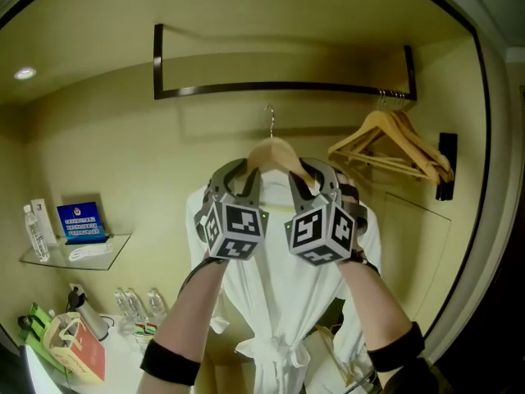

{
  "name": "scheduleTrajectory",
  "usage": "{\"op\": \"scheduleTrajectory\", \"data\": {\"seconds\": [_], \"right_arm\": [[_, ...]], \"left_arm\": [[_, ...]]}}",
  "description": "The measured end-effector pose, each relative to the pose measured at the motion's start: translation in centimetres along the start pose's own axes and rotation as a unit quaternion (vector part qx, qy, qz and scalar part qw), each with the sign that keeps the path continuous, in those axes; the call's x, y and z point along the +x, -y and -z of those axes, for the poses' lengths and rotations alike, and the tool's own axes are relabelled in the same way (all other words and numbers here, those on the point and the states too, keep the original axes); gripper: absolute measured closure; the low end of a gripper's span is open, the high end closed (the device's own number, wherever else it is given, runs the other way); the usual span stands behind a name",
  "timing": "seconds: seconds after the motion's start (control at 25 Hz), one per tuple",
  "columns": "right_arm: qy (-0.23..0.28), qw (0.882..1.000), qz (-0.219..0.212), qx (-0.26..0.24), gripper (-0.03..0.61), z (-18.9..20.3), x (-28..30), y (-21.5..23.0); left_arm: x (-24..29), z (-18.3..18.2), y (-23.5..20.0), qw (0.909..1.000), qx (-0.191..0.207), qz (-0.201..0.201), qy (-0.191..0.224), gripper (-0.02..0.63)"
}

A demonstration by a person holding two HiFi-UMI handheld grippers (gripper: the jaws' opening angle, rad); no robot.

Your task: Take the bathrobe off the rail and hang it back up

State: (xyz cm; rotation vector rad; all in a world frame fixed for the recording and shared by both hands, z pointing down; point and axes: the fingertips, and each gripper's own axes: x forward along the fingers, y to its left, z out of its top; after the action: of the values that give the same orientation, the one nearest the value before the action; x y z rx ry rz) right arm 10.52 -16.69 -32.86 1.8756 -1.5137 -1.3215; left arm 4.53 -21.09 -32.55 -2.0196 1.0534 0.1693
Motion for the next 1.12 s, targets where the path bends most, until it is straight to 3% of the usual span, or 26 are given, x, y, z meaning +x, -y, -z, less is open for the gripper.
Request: {"op": "scheduleTrajectory", "data": {"seconds": [0.68, 1.12], "right_arm": [[-0.042, 0.997, 0.042, -0.048, 0.452, -0.8, 7.6, 7.7], [-0.069, 0.995, 0.040, -0.063, 0.451, 2.0, 9.6, 6.3]], "left_arm": [[9.9, -3.6, -4.4, 0.9991, -0.027, 0.015, 0.031, 0.517], [12.5, -0.6, -2.8, 0.9979, -0.055, 0.025, 0.023, 0.515]]}}
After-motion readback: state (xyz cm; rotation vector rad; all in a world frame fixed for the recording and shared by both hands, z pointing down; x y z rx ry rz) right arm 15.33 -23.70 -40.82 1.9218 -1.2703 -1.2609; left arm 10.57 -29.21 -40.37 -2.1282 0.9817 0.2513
